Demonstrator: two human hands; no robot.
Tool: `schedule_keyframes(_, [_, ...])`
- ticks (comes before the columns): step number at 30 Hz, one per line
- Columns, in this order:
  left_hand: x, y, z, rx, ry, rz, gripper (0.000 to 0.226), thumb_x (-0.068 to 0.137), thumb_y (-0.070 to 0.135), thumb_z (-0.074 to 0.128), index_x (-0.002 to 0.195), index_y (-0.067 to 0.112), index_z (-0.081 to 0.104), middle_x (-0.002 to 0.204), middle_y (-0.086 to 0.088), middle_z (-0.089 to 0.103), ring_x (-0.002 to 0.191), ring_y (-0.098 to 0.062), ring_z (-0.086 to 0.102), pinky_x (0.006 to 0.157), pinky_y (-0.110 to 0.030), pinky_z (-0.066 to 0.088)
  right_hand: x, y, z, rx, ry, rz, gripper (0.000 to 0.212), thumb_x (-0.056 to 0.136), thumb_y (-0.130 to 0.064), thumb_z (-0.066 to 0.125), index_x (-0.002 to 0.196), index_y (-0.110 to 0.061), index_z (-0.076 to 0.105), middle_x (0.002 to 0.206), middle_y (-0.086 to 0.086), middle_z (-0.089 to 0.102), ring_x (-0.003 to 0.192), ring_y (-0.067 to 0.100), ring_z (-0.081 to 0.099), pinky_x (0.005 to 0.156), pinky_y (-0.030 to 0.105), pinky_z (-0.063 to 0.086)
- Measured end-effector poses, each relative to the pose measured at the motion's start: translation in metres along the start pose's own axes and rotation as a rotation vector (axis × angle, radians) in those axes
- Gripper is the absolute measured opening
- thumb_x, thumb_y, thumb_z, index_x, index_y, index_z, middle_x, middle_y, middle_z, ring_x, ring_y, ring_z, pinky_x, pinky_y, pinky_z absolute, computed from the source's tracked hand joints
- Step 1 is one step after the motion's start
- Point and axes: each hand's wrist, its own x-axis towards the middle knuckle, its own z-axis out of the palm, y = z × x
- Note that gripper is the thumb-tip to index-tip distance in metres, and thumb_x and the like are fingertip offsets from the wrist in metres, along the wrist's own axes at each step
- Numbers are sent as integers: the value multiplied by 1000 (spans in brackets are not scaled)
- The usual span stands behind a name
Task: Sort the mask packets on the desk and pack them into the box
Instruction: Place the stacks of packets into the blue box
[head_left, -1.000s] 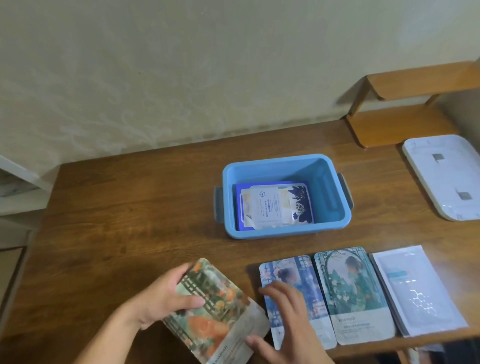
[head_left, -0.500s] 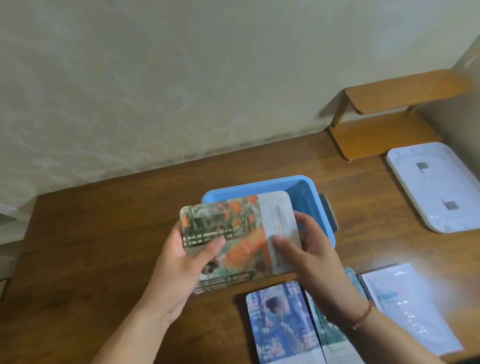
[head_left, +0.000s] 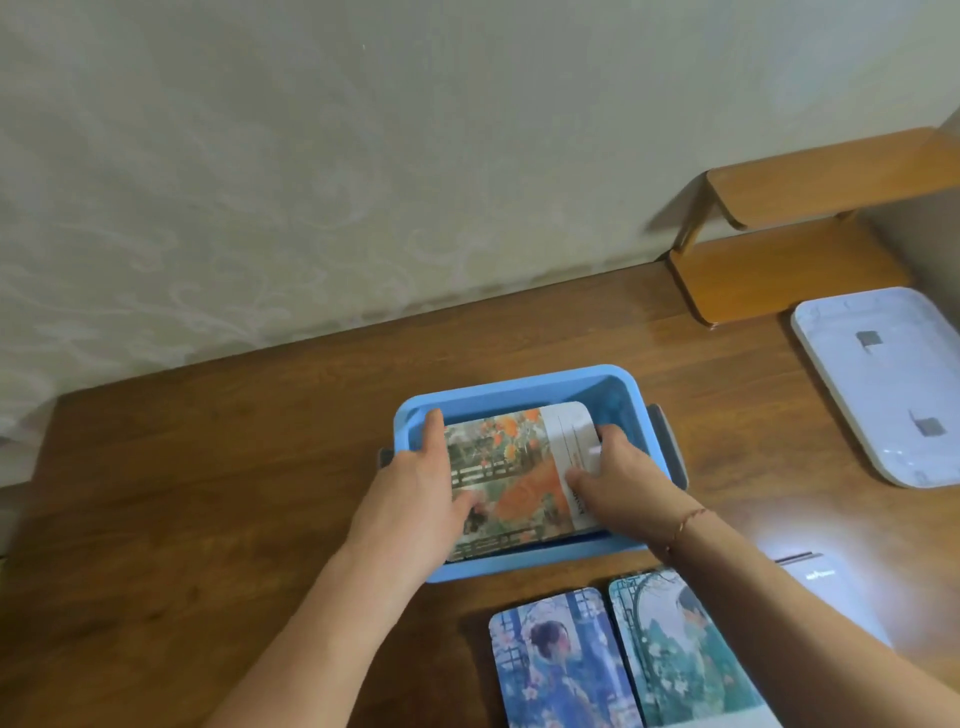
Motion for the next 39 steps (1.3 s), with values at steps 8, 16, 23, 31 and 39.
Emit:
schedule_keyframes(8, [33,16,14,245,79,507,77,88,50,63,148,24,22,147,-2,31,131,-25,37,104,-40,41,-1,-9,7,-346,-39,-4,71,95,-38,55,141,5,21,136,22,44,123,32,51,96,34,42])
schedule_keyframes(16, [53,-2,31,135,-159,531,112,80,60,66,154,31,-14,163,6,0,150,-19,4,121,-44,6,22,-5,9,-16,-42,102,39,99,-37,46,121,-4,45,120,17,61,104,29,61,82,35,49])
schedule_keyframes(23, [57,1,29,66,-236,551,113,79,65,65,155,30,-11,163,11,-3,149,-14,1,120,-42,9,23,1,13,-76,0,48,31,99,-30,46,116,-6,50,113,15,64,84,23,57,70,28,43])
schedule_keyframes(31, [17,-3,29,-269,569,881,35,94,21,65,120,-2,66,116,-15,66,107,-28,62,91,-40,51,-73,-8,-4,197,429,-485,38,92,-25,61,129,-16,58,119,-2,68,109,9,63,94,24,49])
schedule_keyframes(39, [-58,-13,134,-85,109,1098,30,94,35,58,116,16,65,115,-2,63,108,-22,56,87,-36,51,-146,126,95,939,-44,415,2,88,4,64,88,4,65,76,19,72,68,29,69,66,39,51])
